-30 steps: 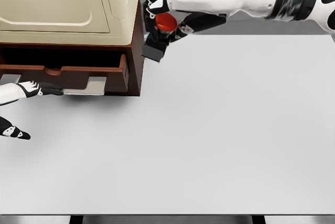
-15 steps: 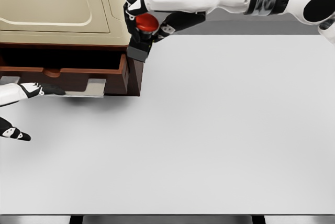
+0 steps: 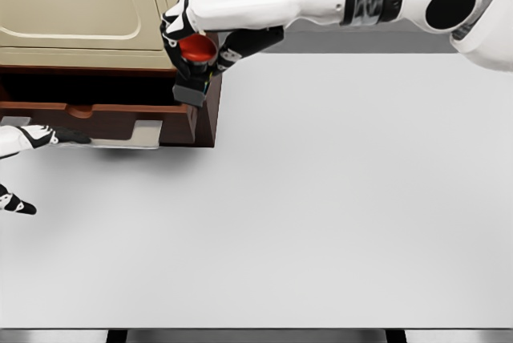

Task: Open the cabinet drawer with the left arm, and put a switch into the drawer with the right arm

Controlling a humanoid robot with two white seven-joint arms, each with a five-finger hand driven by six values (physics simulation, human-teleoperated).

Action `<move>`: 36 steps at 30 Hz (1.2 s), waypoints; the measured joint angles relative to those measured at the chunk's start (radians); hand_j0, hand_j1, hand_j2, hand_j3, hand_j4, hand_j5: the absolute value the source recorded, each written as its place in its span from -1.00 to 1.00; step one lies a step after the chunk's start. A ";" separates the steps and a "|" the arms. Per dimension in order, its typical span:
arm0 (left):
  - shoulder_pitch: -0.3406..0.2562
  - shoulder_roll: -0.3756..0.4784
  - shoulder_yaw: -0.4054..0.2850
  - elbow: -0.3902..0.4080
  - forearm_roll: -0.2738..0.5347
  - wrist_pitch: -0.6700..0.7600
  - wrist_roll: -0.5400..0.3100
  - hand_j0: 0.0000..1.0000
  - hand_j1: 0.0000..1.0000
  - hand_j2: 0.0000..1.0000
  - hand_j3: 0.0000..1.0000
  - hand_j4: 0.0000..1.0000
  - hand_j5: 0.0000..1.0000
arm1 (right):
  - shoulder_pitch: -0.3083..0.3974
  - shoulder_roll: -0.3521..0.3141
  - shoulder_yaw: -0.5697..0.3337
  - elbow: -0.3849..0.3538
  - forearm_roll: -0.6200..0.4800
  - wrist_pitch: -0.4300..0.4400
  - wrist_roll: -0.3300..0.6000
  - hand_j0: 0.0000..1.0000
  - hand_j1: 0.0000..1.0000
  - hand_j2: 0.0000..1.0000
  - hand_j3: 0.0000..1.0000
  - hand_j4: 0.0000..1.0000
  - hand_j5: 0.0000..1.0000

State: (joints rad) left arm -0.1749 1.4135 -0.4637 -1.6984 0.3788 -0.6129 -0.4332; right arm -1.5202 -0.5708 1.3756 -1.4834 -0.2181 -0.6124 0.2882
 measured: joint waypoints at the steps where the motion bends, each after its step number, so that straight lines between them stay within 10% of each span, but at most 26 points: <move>1: 0.000 -0.002 -0.001 0.003 0.000 0.000 0.001 1.00 1.00 1.00 1.00 1.00 1.00 | 0.000 0.008 0.000 0.011 0.000 0.000 0.001 -0.40 -0.40 -0.40 -0.40 -0.40 -0.40; 36: 0.006 0.021 0.033 0.002 0.023 -0.006 0.005 1.00 1.00 1.00 1.00 1.00 1.00 | 0.012 0.299 -0.093 0.348 0.232 -0.010 0.048 -0.42 -0.42 -0.42 -0.42 -0.42 -0.42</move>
State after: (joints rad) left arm -0.1686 1.4342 -0.4312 -1.6964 0.4016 -0.6188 -0.4284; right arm -1.5079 -0.2718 1.2829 -1.1353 0.0141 -0.6220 0.3363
